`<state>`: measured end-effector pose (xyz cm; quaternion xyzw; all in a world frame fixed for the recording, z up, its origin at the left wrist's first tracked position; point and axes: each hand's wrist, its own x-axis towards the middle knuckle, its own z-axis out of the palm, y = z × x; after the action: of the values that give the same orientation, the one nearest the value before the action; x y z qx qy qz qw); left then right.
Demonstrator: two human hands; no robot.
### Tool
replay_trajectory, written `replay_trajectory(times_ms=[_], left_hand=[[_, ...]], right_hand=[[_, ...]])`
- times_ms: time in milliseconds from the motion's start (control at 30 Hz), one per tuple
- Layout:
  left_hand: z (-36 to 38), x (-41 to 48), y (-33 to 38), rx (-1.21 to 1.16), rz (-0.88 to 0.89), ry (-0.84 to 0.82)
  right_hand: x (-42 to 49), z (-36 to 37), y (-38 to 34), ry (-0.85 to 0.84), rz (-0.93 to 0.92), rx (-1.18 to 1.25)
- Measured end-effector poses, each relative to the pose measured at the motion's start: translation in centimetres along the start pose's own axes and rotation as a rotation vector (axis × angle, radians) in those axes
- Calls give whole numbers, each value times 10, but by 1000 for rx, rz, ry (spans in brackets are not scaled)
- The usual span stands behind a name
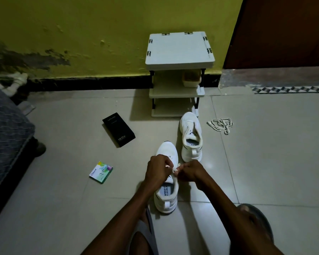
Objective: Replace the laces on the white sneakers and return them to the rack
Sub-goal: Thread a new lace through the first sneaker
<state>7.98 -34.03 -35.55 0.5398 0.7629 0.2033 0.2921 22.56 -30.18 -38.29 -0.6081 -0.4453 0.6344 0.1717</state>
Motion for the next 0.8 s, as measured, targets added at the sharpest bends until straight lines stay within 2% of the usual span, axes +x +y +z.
replay_trajectory(times_ms=[133, 500, 800], left_hand=[[0, -1, -1, 0, 14, -14], [10, -6, -19, -207, 1, 116], [23, -13, -22, -478, -161, 188]], right_hand=[[0, 1, -1, 15, -1, 14], [-2, 2, 0, 28, 2, -4], [-2, 2, 3, 44, -31, -21]])
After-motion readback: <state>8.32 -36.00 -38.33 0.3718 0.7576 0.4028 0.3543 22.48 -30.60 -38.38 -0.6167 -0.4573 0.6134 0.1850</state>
